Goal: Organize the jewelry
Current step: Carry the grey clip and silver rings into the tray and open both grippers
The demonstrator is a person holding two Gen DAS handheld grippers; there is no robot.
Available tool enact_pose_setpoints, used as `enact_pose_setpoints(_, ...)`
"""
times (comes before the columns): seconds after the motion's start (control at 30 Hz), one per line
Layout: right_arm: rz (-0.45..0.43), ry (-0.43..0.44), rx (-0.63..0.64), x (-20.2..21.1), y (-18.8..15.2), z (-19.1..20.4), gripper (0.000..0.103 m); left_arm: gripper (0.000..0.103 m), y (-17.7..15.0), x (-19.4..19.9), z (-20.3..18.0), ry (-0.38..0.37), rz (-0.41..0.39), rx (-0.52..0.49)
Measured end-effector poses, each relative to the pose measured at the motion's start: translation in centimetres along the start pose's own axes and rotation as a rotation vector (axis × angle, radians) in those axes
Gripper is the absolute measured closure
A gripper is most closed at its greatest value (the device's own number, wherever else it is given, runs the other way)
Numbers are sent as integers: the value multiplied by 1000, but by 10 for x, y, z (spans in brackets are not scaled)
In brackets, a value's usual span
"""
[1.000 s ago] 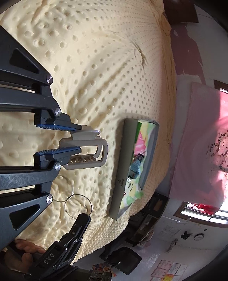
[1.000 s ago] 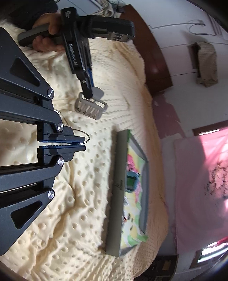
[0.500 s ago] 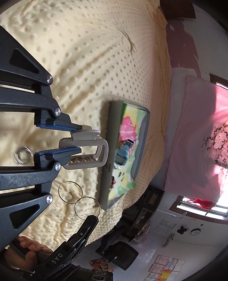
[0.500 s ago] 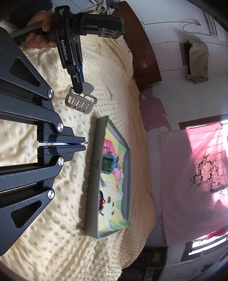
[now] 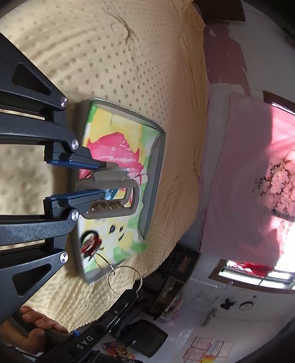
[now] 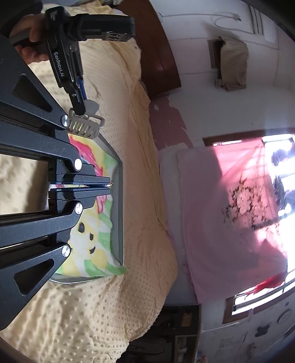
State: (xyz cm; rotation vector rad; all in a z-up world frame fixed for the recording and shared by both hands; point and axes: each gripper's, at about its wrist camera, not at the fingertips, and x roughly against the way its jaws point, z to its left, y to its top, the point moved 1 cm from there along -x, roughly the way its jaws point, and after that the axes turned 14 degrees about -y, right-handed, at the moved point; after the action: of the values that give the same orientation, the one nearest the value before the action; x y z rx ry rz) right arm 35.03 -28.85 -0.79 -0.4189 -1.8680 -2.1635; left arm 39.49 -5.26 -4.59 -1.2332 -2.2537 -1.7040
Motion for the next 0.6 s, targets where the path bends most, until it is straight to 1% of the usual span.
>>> enact_pose_setpoints(0.1,35,-22,-8,-27,-1,-4,101,86,2,-23,8,19,34,21)
enact_pose_setpoints(0.2,83,-36,-8,-48,-12,-4,101,86,0,-35,14,23,48,33)
enact_pose_setpoints(0.37,159,-58,-16,-65,-32,-4,101,85,-1,-36,18,13,44,53)
enact_pose_setpoints(0.43,189,-66,-30,-70,-39,-6,100,85,-2,-35,16,22,41,44)
enact_pose_setpoints(0.53,211,-79,-41,-72,-45,-11,100,84,-1,-34,16,35,46,45)
enact_pose_setpoints(0.6,217,-87,-48,-72,-46,-15,99,80,0,-32,16,29,45,52)
